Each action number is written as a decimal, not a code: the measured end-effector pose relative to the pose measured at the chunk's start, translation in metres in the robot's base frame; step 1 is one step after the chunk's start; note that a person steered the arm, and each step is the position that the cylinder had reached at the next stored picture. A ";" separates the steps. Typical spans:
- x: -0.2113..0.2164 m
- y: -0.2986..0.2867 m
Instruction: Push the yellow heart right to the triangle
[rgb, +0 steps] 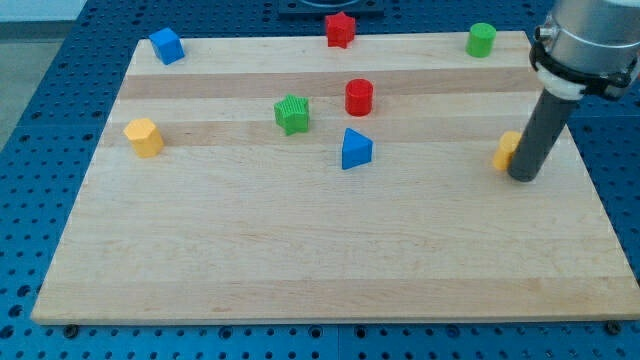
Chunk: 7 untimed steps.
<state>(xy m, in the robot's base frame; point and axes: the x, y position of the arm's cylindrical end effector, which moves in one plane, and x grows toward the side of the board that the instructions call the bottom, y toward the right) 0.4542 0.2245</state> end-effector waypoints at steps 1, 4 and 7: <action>-0.022 0.007; 0.001 -0.012; -0.063 -0.079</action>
<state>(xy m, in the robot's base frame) 0.3916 0.1451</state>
